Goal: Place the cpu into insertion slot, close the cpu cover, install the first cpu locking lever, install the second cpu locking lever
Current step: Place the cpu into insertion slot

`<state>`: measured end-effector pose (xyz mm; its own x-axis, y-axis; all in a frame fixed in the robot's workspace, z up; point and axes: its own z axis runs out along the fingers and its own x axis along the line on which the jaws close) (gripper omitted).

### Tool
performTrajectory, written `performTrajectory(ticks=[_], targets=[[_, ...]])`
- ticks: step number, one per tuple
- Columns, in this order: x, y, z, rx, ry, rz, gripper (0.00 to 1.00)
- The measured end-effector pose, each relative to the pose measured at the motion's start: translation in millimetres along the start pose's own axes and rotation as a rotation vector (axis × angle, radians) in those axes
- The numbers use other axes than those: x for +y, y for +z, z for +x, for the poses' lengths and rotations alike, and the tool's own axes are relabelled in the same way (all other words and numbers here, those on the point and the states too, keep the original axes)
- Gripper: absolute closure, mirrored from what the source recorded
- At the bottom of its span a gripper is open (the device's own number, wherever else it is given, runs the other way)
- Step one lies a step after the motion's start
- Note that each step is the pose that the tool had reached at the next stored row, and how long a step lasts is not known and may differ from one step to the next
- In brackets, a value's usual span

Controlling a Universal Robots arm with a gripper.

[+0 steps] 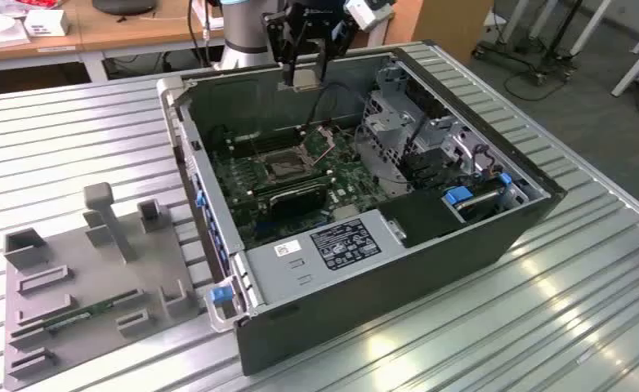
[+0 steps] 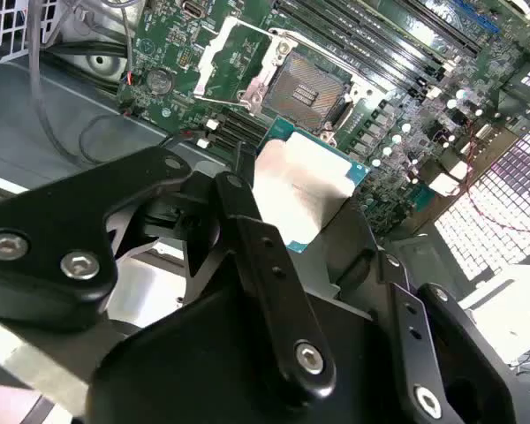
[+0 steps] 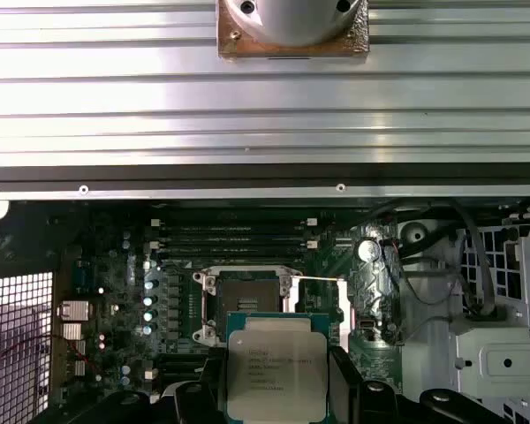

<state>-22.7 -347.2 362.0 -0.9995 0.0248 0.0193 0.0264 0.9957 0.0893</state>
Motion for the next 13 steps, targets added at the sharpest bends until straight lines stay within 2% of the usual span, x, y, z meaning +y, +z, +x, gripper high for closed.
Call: performTrajectory(ticks=[13], targets=[[0.0,0.0,0.0,0.0,0.0,0.0002,0.45]])
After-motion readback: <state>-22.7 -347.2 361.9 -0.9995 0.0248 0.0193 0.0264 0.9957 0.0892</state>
